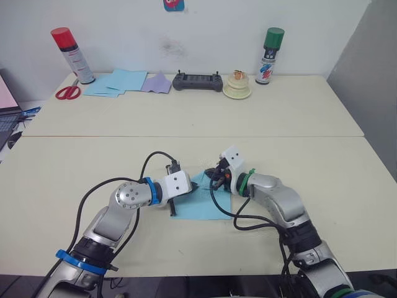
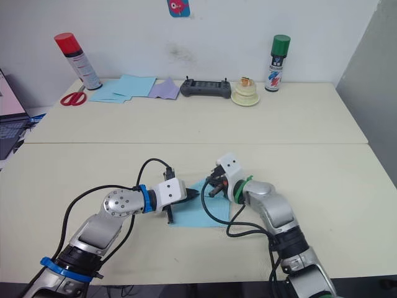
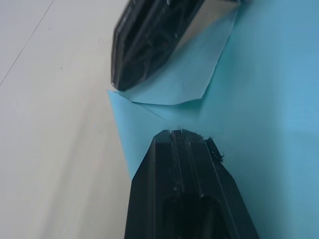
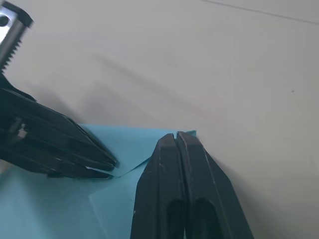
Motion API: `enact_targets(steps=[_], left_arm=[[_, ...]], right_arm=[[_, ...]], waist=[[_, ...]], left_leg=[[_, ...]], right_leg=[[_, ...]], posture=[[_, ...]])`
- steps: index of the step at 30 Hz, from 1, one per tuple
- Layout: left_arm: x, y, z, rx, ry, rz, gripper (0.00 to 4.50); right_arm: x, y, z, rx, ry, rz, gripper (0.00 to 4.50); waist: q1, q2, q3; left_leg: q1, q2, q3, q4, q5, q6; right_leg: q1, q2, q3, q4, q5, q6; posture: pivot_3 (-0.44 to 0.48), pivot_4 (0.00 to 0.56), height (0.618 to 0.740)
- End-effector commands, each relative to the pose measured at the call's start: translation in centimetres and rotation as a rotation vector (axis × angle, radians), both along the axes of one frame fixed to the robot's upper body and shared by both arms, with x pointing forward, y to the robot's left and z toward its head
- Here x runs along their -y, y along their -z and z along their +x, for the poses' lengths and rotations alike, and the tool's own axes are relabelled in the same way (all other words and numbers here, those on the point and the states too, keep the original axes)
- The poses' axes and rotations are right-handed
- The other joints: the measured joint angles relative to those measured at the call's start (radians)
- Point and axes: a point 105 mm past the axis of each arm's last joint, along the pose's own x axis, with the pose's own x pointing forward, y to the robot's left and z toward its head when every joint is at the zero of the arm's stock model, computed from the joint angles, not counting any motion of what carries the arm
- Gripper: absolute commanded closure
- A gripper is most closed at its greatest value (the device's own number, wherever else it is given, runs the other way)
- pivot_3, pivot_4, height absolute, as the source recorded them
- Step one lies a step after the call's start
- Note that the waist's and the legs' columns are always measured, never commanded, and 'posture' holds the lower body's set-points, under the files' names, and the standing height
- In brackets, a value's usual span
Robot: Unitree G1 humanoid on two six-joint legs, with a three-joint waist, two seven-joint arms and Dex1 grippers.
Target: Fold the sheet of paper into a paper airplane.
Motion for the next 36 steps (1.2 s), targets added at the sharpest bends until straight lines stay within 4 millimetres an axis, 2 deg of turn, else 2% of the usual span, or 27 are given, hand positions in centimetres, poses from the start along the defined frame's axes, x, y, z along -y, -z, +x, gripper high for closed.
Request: enact_targets(steps=[1,14,18,22,36], left_arm=[[0.1,0.3,-0.7,-0.01,0.032,0.016,4.47],[0.3,0.4,-0.7,-0.018,0.047,0.023,4.47],[0.2,0.4,-0.7,-0.019,0.046,0.024,4.47],[0.2,0.4,-0.7,-0.02,0.044,0.023,4.47],[0.4,0.8,-1.1,-0.018,0.077,0.047,4.47]], right_arm=[[-0.1,-1.6,-0.1,0.033,-0.004,0.043,4.5],[-1.6,-0.1,0.3,0.014,0.012,0.02,4.5],[-1.0,1.5,0.6,-0.006,0.038,-0.041,4.5],[-0.5,2.2,0.9,-0.012,0.067,-0.065,4.5],[0.3,3.2,0.8,-0.037,0.092,-0.091,4.5]], waist=[[0.0,0.0,0.0],[0.0,0.0,0.0],[0.0,0.0,0.0],[0.0,0.0,0.0],[0.0,0.0,0.0]], left_leg=[[0.0,0.0,0.0,0.0,0.0,0.0],[0.0,0.0,0.0,0.0,0.0,0.0],[0.0,0.0,0.0,0.0,0.0,0.0],[0.0,0.0,0.0,0.0,0.0,0.0],[0.0,0.0,0.0,0.0,0.0,0.0]], right_leg=[[0.0,0.0,0.0,0.0,0.0,0.0],[0.0,0.0,0.0,0.0,0.0,0.0],[0.0,0.0,0.0,0.0,0.0,0.0],[0.0,0.0,0.0,0.0,0.0,0.0],[0.0,0.0,0.0,0.0,0.0,0.0]], posture=[[0.0,0.15,0.74],[0.0,0.15,0.74],[0.0,0.15,0.74],[0.0,0.15,0.74],[0.0,0.15,0.74]])
